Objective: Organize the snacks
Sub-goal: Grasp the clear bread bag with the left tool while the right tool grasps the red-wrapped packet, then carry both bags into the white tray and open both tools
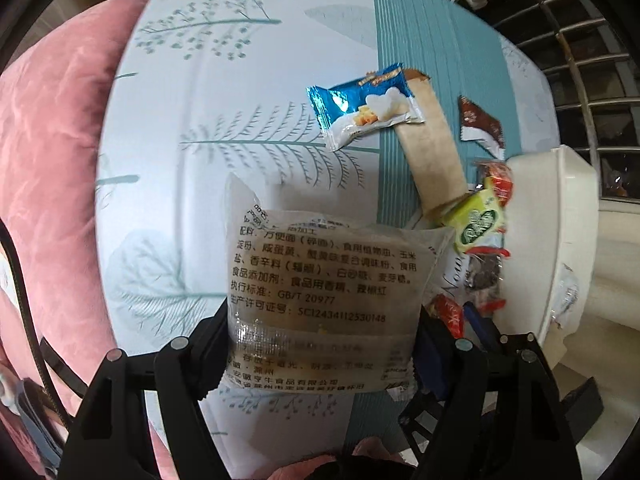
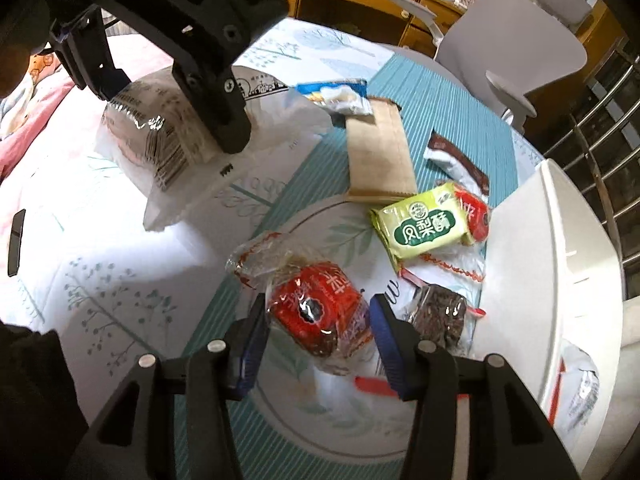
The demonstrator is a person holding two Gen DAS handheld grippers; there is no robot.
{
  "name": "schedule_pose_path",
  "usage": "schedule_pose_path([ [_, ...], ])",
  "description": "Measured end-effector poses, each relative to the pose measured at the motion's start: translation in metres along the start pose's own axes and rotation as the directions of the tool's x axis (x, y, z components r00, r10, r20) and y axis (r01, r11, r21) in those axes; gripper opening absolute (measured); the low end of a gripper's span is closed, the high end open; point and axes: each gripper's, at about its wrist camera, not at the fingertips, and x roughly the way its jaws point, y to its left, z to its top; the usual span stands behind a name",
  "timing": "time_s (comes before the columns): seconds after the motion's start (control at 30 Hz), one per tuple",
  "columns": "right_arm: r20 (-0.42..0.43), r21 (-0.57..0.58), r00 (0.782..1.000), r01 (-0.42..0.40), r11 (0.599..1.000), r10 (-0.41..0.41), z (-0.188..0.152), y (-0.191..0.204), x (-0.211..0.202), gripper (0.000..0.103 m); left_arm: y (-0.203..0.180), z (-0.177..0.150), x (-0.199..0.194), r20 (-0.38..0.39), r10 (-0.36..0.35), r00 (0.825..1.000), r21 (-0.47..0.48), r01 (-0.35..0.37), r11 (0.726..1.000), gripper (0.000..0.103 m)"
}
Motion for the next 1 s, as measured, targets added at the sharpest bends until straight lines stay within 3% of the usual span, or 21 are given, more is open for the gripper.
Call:
schedule_pose_path([
  [0.23,0.032,-0.024,0.999,0.035,0.999,-0.034,-0.005,0.014,-0.035,0.050,0.016,-0.024,-0.045,0.078,-0.050,0.996,0.012,0.050,0.999,0.075],
  [0.53,0.065,0.027,0.995,0.067,0.997,-0.069,-0.013,0.006,-0.083,0.050,0.025,-0.063,-0.081,0.163,-0.154,0.975,0.038,0.150,0.988,0.076],
  [0.7,0.072,0.117,0.997,0.021,0.993,-0.030,-0.031,-0.011,-0.110,0.050,0.016,-0.083,-0.093,0.212,-0.209,0.955,0.077,0.197,0.977,0.076],
  [1.0,0.059,0.228,0.998,0.010,0.974,-0.024,-0.072,-0.042,-0.133,0.050,-0.014,-0.110,-0.105,0.292,-0.266,0.919,0.129,0.238,0.963,0.076],
])
